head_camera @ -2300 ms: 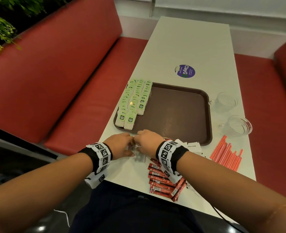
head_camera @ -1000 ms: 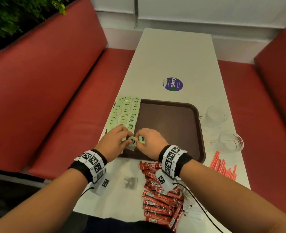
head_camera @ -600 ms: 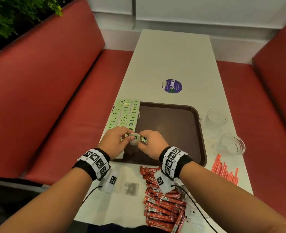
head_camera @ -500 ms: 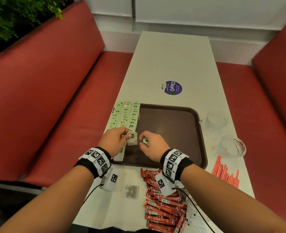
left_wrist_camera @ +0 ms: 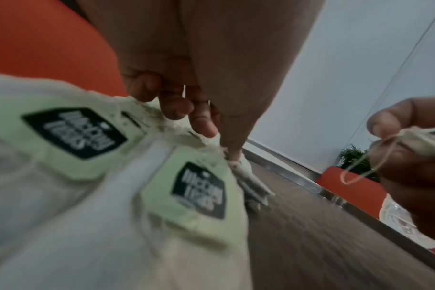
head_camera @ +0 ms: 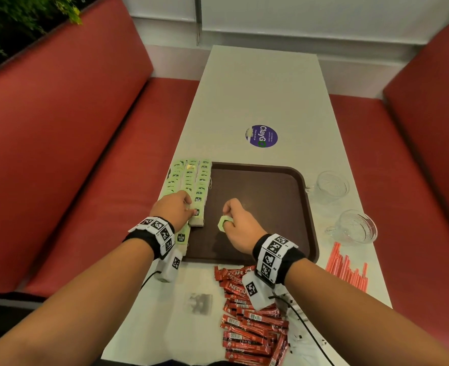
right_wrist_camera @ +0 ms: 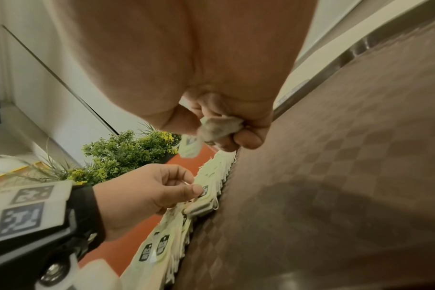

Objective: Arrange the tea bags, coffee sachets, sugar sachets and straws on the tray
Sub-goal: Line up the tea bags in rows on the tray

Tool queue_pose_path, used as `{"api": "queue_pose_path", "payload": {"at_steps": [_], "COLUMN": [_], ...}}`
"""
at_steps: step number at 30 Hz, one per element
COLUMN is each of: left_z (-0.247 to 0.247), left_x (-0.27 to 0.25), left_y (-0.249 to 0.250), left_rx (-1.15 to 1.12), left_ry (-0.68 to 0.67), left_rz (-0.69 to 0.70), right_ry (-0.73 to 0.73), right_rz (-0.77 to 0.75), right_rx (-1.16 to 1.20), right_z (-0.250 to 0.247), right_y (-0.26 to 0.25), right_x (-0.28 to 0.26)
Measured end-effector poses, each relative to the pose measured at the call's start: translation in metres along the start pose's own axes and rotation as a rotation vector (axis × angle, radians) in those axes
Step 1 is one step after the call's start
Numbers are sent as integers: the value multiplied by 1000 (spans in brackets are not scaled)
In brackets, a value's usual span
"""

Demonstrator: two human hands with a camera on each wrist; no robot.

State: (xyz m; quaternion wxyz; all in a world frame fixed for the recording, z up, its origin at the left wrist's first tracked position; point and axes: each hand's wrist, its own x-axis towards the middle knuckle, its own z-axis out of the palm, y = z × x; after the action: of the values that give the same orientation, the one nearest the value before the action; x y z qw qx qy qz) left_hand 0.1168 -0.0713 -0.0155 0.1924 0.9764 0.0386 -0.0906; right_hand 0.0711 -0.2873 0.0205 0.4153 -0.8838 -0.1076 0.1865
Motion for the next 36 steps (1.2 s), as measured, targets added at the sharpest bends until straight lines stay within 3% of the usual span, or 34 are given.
{"api": "queue_pose_path", "payload": {"at_steps": [7,10,15,18,24,28,36], "left_z": [8,3,-14,-23,-22,-15,-9], "left_x": [-6,-5,-15,-24,-24,-17,-4], "left_y": [9,11,14,18,11,0,10], "left_rx": [115,122,-209,-337,-256,-73,-57], "left_ry": [-77,-51,-157,-233,-178,-262,-192], "left_rz": [58,100,291,335,251,155,83], "right_ry": [38,78,121,170,123,-11,-93], "right_rz": [-2,-16,-54,-43,33,164,171], "right_rx": [38,48,42,68,80,25,-12], "right_z": [5,6,4,9,24,31,35], "right_y": [7,9,7,5,-2,-1,-3], "right_x": [6,9,15,23,30,33,35]}}
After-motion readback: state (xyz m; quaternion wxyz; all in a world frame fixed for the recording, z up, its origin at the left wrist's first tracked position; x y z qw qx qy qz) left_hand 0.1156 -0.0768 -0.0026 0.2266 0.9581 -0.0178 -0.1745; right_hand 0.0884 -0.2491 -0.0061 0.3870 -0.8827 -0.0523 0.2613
